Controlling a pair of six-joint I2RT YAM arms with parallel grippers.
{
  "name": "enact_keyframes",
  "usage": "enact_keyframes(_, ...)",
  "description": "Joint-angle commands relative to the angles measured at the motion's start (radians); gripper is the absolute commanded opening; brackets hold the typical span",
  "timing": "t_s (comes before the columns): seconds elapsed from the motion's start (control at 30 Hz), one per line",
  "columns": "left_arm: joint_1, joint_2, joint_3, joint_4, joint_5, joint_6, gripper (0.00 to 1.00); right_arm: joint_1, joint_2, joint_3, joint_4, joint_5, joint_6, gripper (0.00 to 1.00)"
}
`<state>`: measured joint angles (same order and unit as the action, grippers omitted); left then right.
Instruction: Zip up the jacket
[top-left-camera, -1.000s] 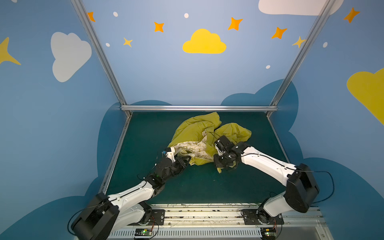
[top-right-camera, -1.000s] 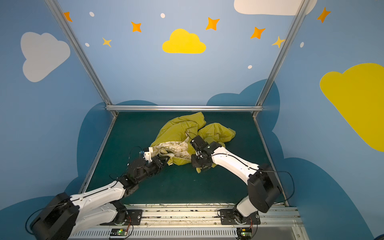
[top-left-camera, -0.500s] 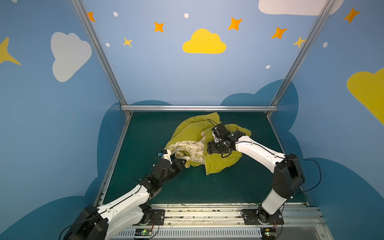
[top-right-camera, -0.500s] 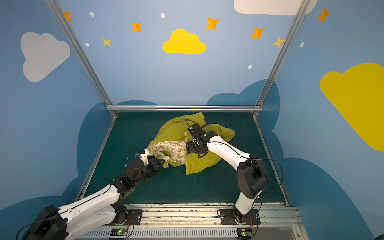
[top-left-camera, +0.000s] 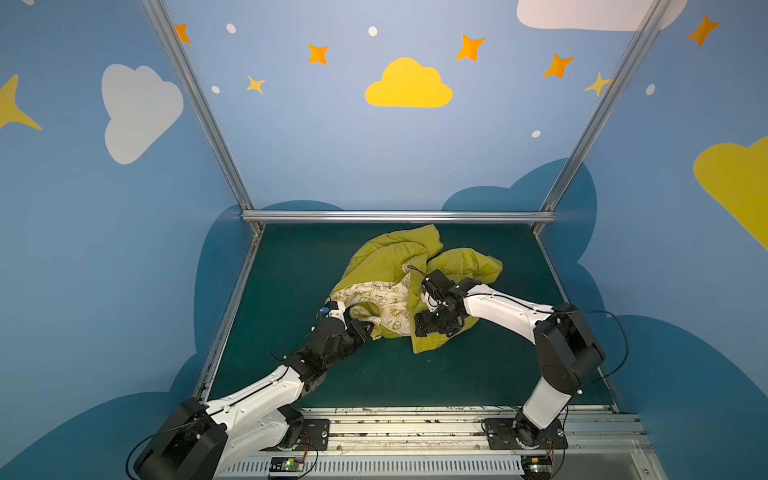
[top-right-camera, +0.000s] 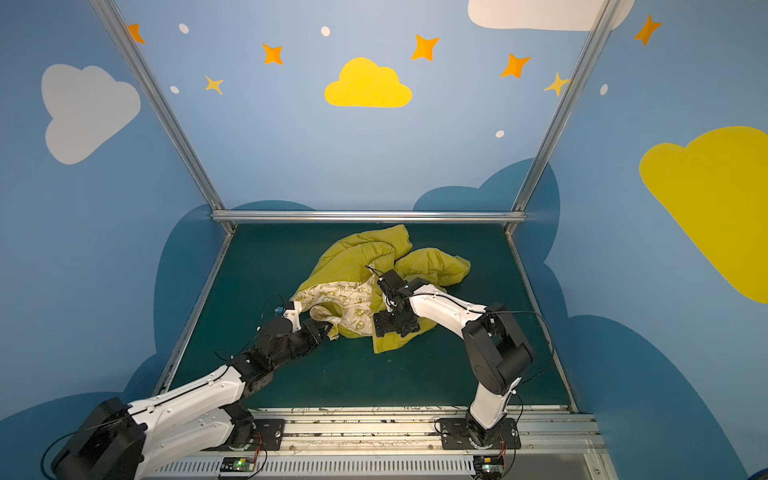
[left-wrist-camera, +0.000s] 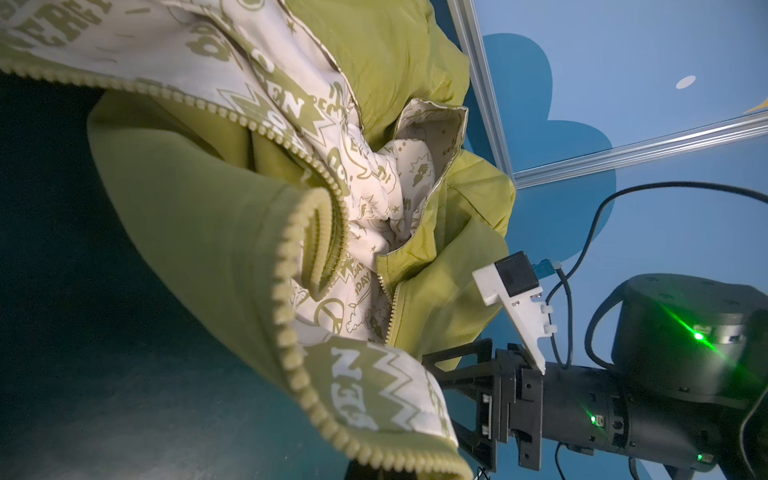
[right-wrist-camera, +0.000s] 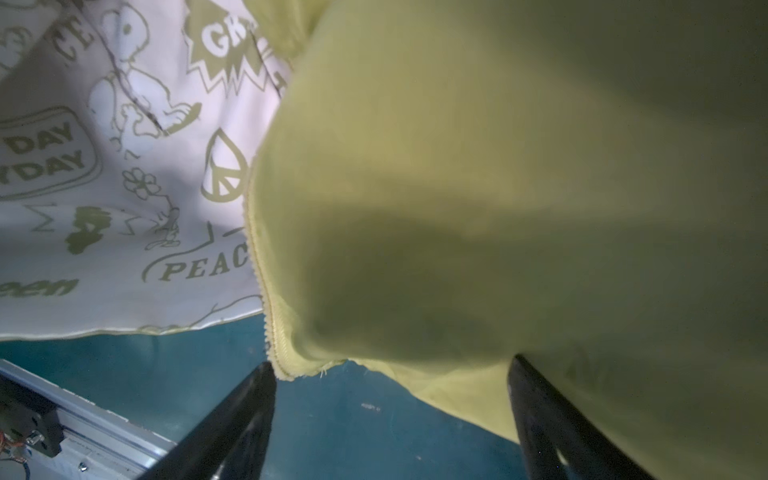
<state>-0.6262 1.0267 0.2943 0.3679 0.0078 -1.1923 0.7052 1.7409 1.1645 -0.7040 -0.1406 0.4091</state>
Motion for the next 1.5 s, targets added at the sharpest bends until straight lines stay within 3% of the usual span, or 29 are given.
enact_keyframes(0.0, 0.005, 0.016, 0.023, 0.028, 0.01, 0.019, 0.03, 0.01, 0.04, -0.007, 0.046, -0.021, 0.012, 0.87)
enact_keyframes(0.27, 0.005, 0.025, 0.026, 0.035, 0.018, 0.017, 0.03, 0.028, 0.097, -0.015, 0.079, 0.074, 0.055, 0.83)
enact_keyframes(0.5, 0.006, 0.031, 0.031, 0.029, 0.018, 0.019, 0.03, 0.035, 0.128, -0.036, 0.119, 0.074, 0.078, 0.67)
enact_keyframes(0.6, 0.006, 0.043, 0.035, 0.032, 0.022, 0.019, 0.03, 0.047, 0.136, -0.047, 0.139, 0.078, 0.092, 0.55)
enact_keyframes(0.73, 0.005, 0.058, 0.041, 0.037, 0.03, 0.021, 0.03, 0.052, 0.116, -0.066, 0.162, 0.082, 0.109, 0.32)
enact_keyframes(0.93, 0.005, 0.071, 0.048, 0.045, 0.031, 0.017, 0.03, 0.057, -0.029, -0.086, 0.167, 0.06, 0.106, 0.0)
enact_keyframes(1.3, -0.006, 0.095, 0.07, 0.128, 0.007, 0.007, 0.03, 0.076, -0.312, -0.119, 0.248, -0.02, 0.229, 0.0)
enact_keyframes(1.47, -0.027, 0.081, 0.084, 0.16, -0.011, 0.026, 0.03, 0.077, -0.4, -0.15, 0.394, -0.076, 0.254, 0.0)
